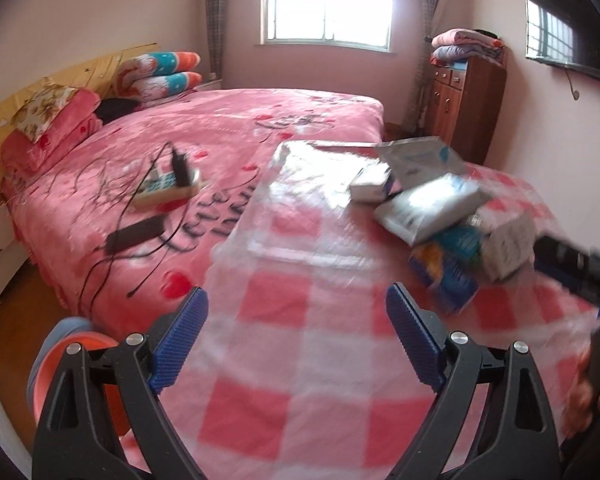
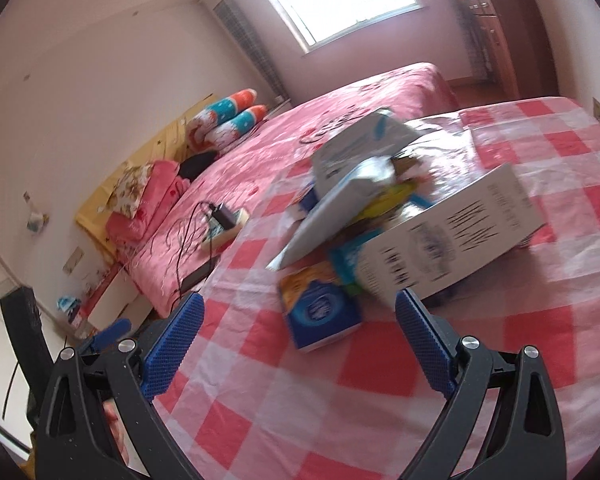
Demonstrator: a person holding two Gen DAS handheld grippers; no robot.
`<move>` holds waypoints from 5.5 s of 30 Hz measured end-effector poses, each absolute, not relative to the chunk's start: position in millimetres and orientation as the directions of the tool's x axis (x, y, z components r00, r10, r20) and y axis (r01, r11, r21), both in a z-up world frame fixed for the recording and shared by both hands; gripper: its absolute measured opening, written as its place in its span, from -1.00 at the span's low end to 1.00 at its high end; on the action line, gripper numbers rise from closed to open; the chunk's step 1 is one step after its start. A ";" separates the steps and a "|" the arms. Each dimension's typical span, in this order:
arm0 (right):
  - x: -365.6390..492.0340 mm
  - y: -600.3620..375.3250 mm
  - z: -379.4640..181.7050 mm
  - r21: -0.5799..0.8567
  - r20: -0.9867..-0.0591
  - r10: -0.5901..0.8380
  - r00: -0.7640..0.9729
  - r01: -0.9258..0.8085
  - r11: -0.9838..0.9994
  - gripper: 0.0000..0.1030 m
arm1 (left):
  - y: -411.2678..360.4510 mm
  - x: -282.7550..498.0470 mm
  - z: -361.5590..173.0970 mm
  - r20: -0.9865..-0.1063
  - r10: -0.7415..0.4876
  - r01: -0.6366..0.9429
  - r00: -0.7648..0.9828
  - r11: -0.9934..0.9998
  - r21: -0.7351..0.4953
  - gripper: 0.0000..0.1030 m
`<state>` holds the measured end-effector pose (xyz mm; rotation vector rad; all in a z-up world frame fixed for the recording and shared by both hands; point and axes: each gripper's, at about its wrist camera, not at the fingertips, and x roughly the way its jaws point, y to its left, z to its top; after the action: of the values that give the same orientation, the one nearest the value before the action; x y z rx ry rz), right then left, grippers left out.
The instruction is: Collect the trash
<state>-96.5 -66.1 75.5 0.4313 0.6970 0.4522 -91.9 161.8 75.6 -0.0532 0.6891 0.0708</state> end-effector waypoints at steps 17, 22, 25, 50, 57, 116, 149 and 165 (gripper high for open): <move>-78.0 -155.2 67.4 0.570 -0.499 0.433 0.751 -0.092 0.816 0.85 | 81.7 174.3 96.2 -0.754 -0.037 -0.103 0.656 0.985 -0.139 0.76; -73.3 -170.1 60.1 0.611 -0.501 0.443 0.743 -0.058 0.789 0.85 | 60.9 226.3 75.3 -0.806 -0.030 -0.118 0.591 0.985 -0.123 0.76; -70.5 -172.9 58.7 0.615 -0.504 0.444 0.741 -0.053 0.787 0.85 | 49.4 246.1 60.9 -0.839 -0.005 -0.108 0.545 0.991 -0.076 0.75; -65.7 -170.8 36.2 0.593 -0.607 0.452 0.654 -0.006 0.805 0.85 | 27.3 119.0 33.4 -0.875 -0.104 0.032 0.472 0.994 -0.101 0.56; -66.5 -159.7 33.0 0.550 -0.628 0.452 0.634 -0.049 0.834 0.85 | 50.3 70.4 62.7 -0.791 -0.138 0.021 0.596 0.988 -0.156 0.56; -49.4 -158.1 27.8 0.581 -0.612 0.530 0.588 -0.120 0.805 0.85 | -41.8 74.5 46.0 -0.940 -0.075 0.858 0.333 0.438 0.269 0.61; -52.6 -148.2 29.6 0.514 -0.653 0.458 0.603 -0.091 0.853 0.43 | -7.3 85.8 39.9 -0.790 -0.172 0.557 0.588 0.795 0.241 -0.49; -60.0 -132.0 36.1 0.397 -0.655 0.364 0.662 -0.107 0.911 0.10 | 74.6 39.9 88.3 -0.686 -0.296 0.400 0.665 0.916 -0.007 -0.81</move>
<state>-60.0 -132.0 36.1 0.3409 0.8070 0.2721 39.9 74.6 88.3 0.1488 0.7459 -0.3946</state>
